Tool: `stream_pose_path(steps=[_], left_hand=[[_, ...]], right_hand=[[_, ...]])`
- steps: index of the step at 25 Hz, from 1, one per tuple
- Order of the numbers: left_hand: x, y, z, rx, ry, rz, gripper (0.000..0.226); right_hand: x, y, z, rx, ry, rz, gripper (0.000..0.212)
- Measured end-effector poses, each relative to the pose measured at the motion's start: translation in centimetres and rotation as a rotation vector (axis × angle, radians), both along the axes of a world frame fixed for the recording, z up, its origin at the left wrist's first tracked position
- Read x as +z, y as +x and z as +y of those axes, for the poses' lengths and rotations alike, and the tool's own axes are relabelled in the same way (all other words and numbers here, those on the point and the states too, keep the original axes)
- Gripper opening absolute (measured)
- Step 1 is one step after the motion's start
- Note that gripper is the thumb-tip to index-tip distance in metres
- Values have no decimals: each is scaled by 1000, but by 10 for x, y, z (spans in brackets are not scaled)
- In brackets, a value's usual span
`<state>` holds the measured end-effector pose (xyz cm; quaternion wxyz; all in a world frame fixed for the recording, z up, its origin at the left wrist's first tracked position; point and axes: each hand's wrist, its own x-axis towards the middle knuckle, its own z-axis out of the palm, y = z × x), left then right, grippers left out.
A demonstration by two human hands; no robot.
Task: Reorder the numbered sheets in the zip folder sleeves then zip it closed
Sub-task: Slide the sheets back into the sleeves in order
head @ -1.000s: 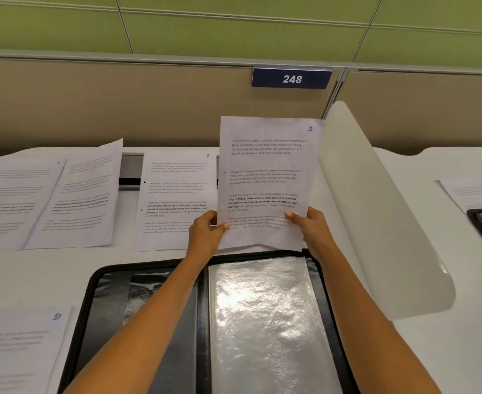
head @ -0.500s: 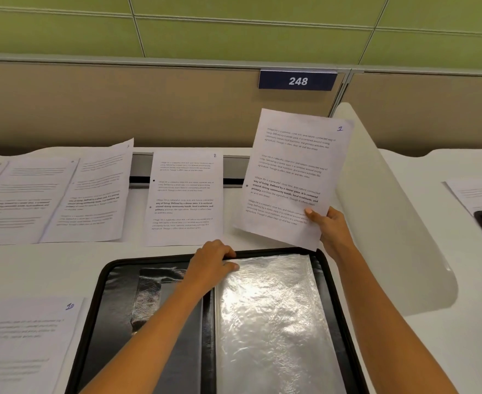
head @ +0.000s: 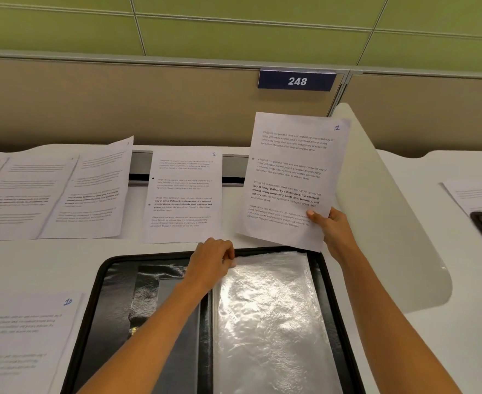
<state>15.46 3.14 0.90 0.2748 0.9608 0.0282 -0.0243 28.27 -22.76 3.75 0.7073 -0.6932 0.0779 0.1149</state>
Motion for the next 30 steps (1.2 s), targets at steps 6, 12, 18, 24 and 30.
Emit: stream_pose_path(steps=[6,12,18,24,30], left_hand=[[2,-5,4,32,16,-92,12],[-11,-11,2,7,40,-143,10],[-19,-5,-4,-27,133,-48,27],[-12,0,-4,-5,43,-56,9],[-16,-7,0,23,42,-168,12]], right_hand=[[5,0,5,39,15,-33,24],[8,2,12,100,0,-45,31],[12,3,13,141,-1,-55,27],[11,3,15,161,8,-39,28],[13,2,18,192,8,-45,25]])
